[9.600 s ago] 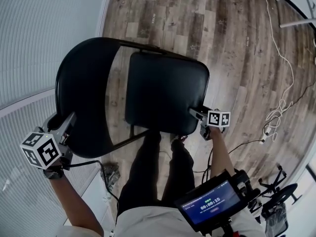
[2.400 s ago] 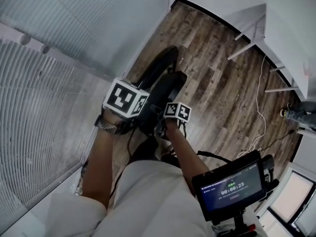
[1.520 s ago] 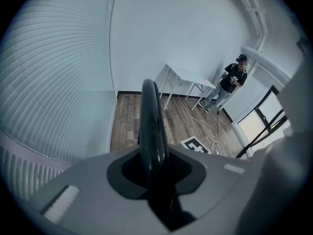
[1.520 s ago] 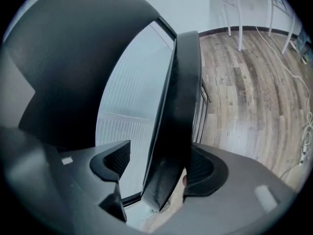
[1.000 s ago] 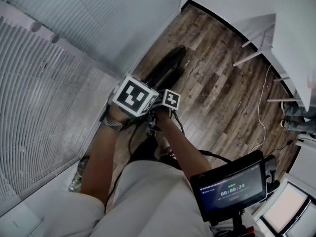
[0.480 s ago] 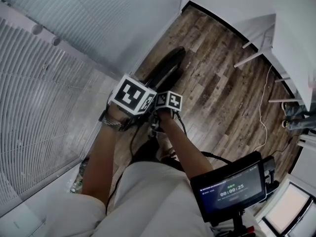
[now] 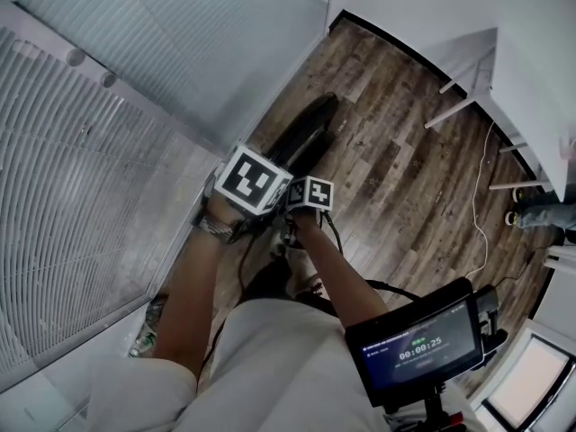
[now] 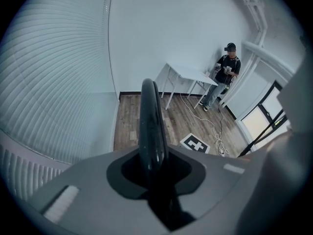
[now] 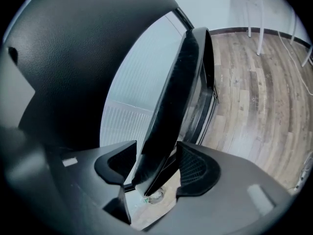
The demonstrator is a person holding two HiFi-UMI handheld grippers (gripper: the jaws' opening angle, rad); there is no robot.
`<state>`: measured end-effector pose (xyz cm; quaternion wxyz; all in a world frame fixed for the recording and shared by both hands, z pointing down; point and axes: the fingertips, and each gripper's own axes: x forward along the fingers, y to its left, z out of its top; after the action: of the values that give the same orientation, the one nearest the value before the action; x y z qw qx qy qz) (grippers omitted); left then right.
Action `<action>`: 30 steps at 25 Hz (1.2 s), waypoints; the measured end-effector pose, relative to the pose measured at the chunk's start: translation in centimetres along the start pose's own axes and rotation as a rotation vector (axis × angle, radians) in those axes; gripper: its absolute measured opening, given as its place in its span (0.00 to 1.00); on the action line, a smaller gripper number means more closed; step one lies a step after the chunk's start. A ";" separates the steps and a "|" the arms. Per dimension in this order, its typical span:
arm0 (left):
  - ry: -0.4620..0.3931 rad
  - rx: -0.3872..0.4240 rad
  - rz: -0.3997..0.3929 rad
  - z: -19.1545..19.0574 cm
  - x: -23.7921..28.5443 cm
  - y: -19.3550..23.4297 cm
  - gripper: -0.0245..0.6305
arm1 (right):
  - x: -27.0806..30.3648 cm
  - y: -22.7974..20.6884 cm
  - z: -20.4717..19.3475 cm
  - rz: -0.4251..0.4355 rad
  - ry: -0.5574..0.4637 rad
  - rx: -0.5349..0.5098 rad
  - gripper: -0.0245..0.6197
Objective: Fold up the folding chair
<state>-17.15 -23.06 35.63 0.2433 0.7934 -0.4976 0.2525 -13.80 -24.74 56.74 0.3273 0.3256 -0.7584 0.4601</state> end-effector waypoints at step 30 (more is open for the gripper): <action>-0.006 0.029 0.035 0.1 0.8 0.1 0.12 | -13.0 -1.7 3.0 -0.104 -0.252 -0.231 0.04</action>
<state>-16.92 -23.69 36.13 0.2260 0.7887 -0.5084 0.2615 -5.57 -25.61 46.08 0.2880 0.3797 -0.8234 0.3079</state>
